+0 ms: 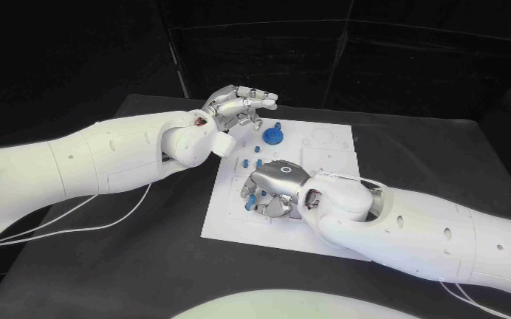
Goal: Assemble the parts on the task board
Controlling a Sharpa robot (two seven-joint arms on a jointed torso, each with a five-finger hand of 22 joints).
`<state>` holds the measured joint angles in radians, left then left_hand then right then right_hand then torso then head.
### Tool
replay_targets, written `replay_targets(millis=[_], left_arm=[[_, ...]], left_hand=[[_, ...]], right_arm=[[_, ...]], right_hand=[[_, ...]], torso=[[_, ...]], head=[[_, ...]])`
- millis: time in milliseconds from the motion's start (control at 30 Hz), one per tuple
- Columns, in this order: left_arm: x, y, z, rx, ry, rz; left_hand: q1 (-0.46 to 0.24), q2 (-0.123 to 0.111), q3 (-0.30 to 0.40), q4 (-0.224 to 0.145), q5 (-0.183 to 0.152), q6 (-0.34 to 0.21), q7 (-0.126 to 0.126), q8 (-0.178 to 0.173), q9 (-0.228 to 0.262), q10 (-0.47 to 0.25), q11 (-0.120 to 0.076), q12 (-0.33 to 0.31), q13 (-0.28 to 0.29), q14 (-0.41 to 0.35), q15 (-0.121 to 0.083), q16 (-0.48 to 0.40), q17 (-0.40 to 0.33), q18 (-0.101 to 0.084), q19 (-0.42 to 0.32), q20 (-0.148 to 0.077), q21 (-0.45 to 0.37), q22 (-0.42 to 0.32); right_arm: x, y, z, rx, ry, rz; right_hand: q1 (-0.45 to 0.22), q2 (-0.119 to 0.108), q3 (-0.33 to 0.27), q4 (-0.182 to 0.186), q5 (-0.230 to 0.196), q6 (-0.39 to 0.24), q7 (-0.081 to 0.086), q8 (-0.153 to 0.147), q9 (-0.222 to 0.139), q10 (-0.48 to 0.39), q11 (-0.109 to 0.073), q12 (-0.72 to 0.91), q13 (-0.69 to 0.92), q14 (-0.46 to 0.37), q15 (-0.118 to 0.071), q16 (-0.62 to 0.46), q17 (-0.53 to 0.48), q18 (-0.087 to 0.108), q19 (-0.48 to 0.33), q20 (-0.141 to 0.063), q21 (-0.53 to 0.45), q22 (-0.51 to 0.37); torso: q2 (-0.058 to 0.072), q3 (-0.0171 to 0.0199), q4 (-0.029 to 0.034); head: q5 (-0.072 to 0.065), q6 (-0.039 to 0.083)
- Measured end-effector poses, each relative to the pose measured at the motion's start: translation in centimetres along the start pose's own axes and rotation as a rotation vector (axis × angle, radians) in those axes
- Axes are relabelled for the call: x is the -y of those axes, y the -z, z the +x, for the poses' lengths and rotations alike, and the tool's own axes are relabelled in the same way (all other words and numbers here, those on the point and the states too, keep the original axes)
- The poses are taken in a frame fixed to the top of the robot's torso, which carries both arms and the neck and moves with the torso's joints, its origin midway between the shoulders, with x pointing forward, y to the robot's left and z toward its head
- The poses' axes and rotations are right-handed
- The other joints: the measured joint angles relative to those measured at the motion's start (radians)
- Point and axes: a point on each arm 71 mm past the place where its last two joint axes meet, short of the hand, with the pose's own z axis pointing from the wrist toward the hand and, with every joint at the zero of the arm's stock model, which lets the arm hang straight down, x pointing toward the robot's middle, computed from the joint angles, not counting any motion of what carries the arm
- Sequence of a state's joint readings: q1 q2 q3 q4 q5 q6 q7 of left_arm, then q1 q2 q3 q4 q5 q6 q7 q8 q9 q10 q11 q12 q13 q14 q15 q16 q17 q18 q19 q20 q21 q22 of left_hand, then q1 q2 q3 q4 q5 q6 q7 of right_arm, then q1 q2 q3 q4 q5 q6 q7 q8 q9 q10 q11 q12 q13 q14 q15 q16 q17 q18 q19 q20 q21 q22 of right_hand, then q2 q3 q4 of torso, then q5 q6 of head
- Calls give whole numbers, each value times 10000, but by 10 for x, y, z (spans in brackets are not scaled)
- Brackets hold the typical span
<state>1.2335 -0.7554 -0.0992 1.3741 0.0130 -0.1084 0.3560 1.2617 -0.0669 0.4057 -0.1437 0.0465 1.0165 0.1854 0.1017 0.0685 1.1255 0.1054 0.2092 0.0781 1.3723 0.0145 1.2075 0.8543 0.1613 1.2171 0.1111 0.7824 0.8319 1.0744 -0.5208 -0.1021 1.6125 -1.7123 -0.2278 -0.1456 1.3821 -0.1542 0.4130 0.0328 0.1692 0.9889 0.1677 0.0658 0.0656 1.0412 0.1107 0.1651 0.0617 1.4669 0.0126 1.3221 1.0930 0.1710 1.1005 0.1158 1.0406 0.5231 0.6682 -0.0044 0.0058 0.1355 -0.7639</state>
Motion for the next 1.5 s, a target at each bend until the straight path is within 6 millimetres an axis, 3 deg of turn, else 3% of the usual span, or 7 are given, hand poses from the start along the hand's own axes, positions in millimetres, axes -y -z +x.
replay_targets(millis=[500, 567, 833, 1000, 1500], left_arm=[[0, 0, -1, 4, -3, -10], [0, -1, 0, 0, -2, -11], [0, 0, -1, 7, -4, -16], [0, 0, -1, 8, -4, -20], [0, 0, -1, 5, -1, -35]], left_hand=[[0, 0, -46, 46, 0, -34, -34, 0, 0, -94, 18, 73, 7, 0, 0, 0, -30, 1, 0, 0, -76, -34], [0, 0, -46, 45, 0, -36, -36, 0, 0, -93, 18, 76, 10, 0, 0, 0, -34, 0, 0, 0, -76, -44], [0, 0, -45, 45, 0, -36, -35, 0, 0, -92, 18, 76, 9, 0, 0, 0, -34, 0, 0, 0, -76, -44], [0, 0, -45, 45, 0, -36, -35, 0, 0, -92, 18, 76, 9, 0, 0, 0, -33, 1, 0, 0, -76, -43], [0, 0, -45, 44, 0, -35, -35, 0, 0, -91, 19, 76, 8, 0, 0, 0, -33, 0, 0, 0, -76, -42]], right_arm=[[7, 7, -1, 49, -19, 229], [7, 7, -1, 54, -23, 233], [5, 7, -1, 84, -75, 193], [3, 7, -1, 102, -146, 104], [-1, 6, -2, 179, -287, -49]], right_hand=[[-163, -86, -358, 82, 45, -291, -5, 0, 1, 4, -3, 20, 34, 0, 0, 0, 41, 0, 1, 0, -81, -82], [-160, -83, -371, 94, 51, -291, -4, 0, 18, 161, -113, 156, 58, 0, 0, 0, 90, 0, 5, 4, -81, -31], [37, 114, -371, 95, 51, -215, -80, 1, 42, 811, -231, 382, 82, 0, -1, 109, 299, 1, 150, -72, 1, 195], [77, 155, -341, 65, 51, -200, -95, 37, 42, 1029, -271, 386, 81, 1, -77, 177, 377, 1, 241, -87, 88, 290], [88, 165, -311, 36, 51, -165, -130, 37, 41, 1130, -303, 386, 80, 0, -76, 197, 408, 0, 276, -121, 117, 352]], torso=[[-4, 4, -12], [-3, 4, -11], [2, -2, -2], [2, -3, 4], [2, -3, 2]], head=[[-7, 18], [-14, 19], [-23, 18], [-24, 12], [-4, -5]])
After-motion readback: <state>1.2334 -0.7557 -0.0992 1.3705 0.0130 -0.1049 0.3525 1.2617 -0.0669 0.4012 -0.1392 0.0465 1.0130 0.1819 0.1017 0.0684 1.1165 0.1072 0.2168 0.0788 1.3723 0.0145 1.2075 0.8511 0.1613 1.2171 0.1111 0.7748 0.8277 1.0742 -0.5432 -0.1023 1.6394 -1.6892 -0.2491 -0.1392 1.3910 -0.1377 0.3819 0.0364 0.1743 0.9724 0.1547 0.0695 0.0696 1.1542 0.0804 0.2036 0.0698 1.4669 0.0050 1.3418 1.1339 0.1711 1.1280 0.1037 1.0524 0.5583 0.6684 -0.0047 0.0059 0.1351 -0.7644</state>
